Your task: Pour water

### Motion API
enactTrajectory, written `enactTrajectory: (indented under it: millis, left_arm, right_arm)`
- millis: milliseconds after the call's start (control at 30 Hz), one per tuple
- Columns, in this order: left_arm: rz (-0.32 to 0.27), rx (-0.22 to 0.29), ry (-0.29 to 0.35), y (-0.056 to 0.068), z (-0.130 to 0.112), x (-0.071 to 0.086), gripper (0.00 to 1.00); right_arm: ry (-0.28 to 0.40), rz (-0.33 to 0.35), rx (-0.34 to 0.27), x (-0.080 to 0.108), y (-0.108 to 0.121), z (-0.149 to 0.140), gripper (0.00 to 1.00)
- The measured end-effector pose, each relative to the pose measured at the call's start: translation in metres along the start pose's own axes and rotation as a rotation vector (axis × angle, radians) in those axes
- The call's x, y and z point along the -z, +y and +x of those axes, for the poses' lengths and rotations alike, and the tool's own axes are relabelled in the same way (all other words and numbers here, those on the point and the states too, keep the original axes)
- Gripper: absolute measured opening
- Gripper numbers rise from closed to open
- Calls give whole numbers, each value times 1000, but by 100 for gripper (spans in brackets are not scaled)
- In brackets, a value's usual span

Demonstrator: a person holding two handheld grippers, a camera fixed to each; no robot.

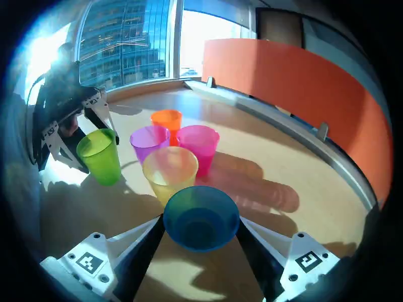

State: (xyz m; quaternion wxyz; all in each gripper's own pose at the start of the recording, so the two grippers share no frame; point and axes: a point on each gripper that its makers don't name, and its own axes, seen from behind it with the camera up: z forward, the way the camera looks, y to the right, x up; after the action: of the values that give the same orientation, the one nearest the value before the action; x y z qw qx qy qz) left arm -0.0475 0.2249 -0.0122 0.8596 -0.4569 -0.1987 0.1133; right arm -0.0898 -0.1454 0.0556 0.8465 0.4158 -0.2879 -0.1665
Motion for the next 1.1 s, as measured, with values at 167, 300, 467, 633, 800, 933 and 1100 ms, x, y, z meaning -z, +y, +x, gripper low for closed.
enactTrajectory:
  millis: [167,300,467,633,800,933,1100]
  left_arm:
    - [5,1,6,-2,1,1,88]
    - [9,8,13,-3,3,2,87]
    - [14,18,25,-5,6,6,88]
    - [27,22,44,-8,12,12,87]
    - [43,29,75,-11,22,21,87]
    - [62,34,106,-15,32,30,88]
    - [90,37,147,-21,46,41,87]
  right_arm:
    - [6,-6,-9,-1,2,1,91]
    - [12,-9,-15,0,1,1,91]
    - [29,-11,-23,3,-1,7,91]
    - [59,-22,-22,13,-3,19,91]
    - [99,-42,-20,25,-5,36,91]
    - [137,-58,-23,38,-7,51,91]
    - [186,-80,-18,53,-10,70,91]
